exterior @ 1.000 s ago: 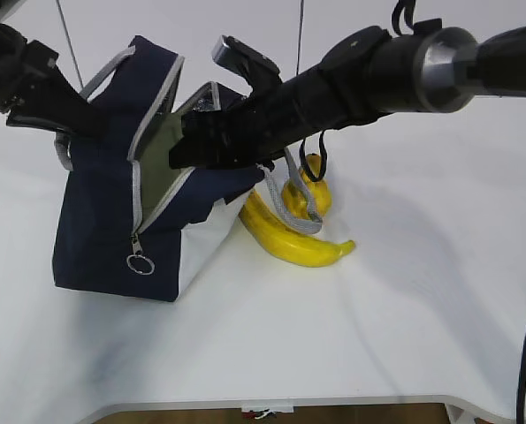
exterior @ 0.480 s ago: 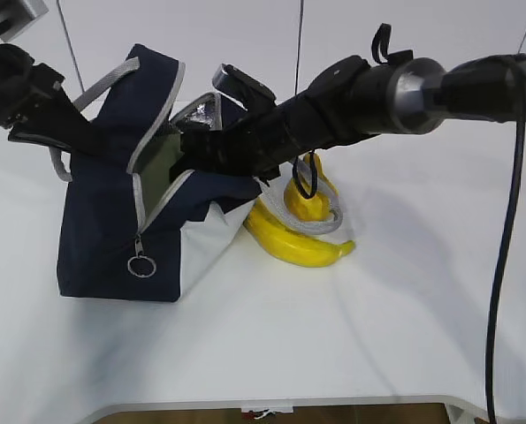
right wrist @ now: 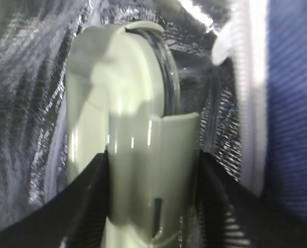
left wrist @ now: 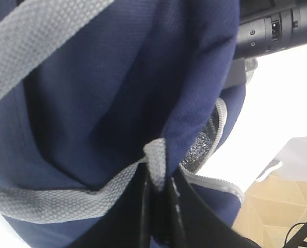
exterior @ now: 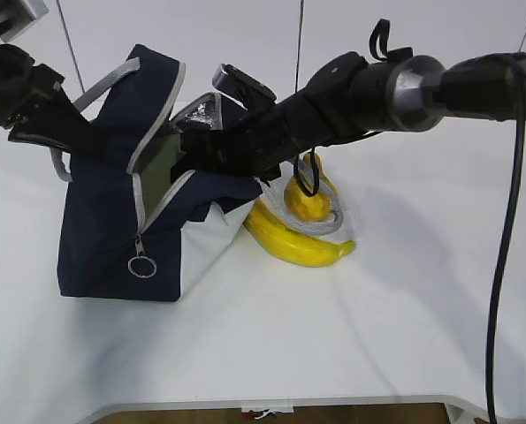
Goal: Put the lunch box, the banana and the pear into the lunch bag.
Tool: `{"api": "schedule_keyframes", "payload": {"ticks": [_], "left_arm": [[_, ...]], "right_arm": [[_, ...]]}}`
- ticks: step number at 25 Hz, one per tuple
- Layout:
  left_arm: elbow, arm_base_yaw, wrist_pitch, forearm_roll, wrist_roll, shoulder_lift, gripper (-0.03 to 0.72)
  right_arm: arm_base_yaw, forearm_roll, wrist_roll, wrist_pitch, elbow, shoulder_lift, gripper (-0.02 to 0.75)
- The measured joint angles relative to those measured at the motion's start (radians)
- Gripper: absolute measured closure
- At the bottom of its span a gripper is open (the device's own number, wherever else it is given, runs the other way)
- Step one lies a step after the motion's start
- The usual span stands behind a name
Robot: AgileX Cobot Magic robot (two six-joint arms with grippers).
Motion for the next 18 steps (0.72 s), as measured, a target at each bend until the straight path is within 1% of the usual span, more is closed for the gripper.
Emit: {"api": "schedule_keyframes", "payload": {"ticks": [3, 10, 18], "left_arm": [[0.000, 0.000, 0.000, 0.000, 0.000, 0.000, 0.678], [0.000, 0.000, 0.006, -0.002, 0.000, 0.000, 0.678], [0.000, 0.000, 0.006, -0.006, 0.000, 0.000, 0.678]], "right_arm": [[0.000, -0.039, 0.039, 0.014, -0.020, 0.002, 0.358], [0.000, -0.181, 0.156, 0.063, -0.089, 0.006, 0.358], [0.000, -0.216, 0.198, 0.076, -0.100, 0.011, 0.357]]}}
